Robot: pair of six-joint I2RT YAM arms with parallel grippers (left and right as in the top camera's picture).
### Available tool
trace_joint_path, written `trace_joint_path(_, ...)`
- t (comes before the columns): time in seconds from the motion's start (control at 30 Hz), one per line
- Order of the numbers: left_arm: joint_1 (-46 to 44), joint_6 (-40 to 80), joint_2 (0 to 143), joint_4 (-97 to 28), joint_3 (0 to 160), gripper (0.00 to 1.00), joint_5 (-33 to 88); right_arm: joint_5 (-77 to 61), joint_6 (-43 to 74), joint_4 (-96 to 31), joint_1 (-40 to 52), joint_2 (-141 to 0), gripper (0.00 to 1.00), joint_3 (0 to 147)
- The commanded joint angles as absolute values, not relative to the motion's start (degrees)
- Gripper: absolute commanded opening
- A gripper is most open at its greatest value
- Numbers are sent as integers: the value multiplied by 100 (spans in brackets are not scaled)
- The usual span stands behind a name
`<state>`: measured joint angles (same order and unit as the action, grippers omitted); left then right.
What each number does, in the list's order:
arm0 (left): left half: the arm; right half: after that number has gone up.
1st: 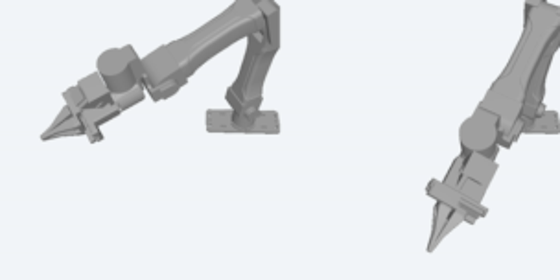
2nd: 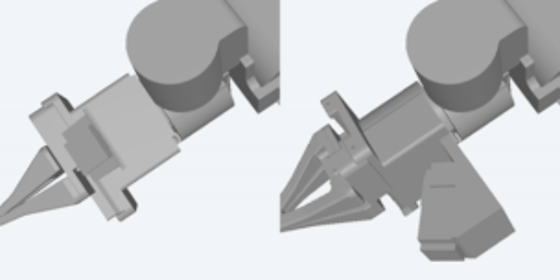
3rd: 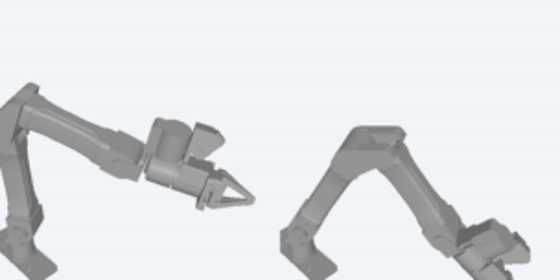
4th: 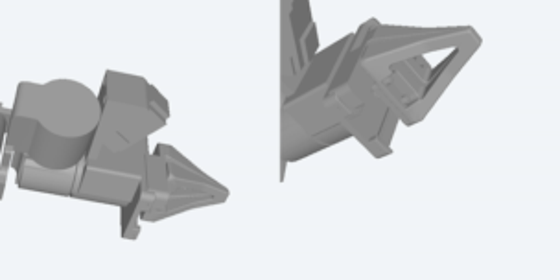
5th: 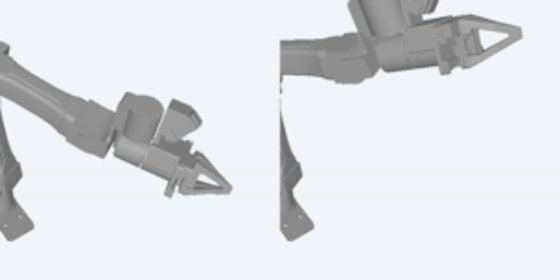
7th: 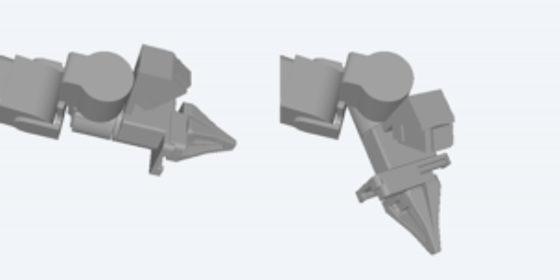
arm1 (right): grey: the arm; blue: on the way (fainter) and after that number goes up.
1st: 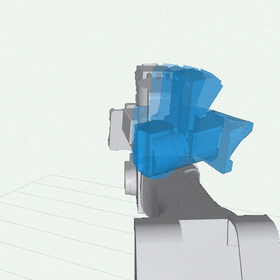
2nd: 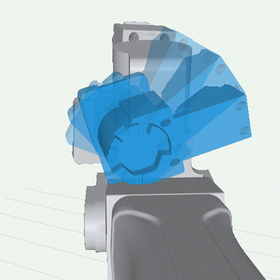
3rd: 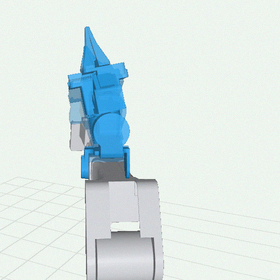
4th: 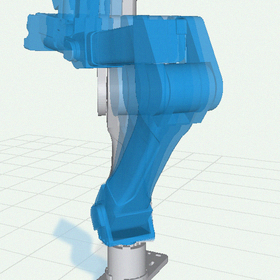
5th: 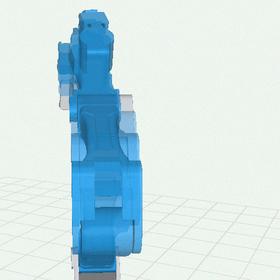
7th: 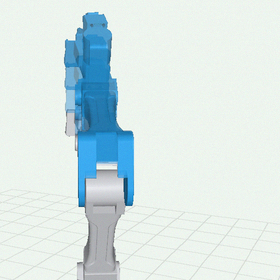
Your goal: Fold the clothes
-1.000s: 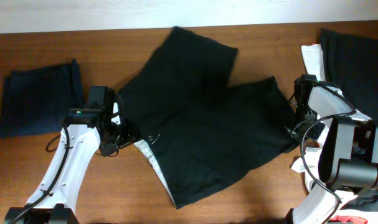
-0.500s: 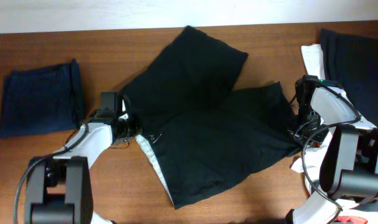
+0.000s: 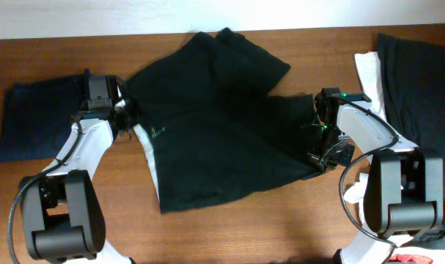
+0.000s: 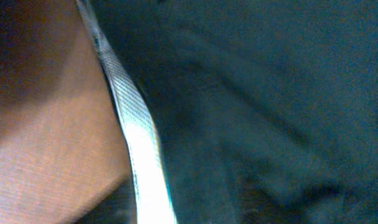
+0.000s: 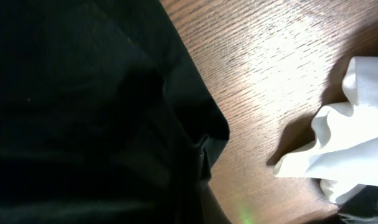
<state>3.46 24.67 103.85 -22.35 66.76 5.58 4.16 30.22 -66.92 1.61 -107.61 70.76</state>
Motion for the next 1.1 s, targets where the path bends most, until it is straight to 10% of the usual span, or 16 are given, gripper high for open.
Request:
trace_joint_path(0.0, 338, 2368, 10484, -3496, 6702, 99, 1297, 403, 3092, -6600, 228, -10610, 4, 7041)
trace_joint_path(0.37, -283, 3022, 9765, -6932, 6687, 99, 1914, 405, 2571, -6141, 228, -10613, 12, 7041)
trace_joint_path(0.8, -2097, 8031, 7303, -5743, 4125, 99, 895, 408, 2397, -6106, 224, -10613, 15, 7041)
trace_joint_path(1.07, -2095, 8803, 7314, -3944, 2856, 69, 137, 408, 2397, -6106, 224, -10617, 15, 7041)
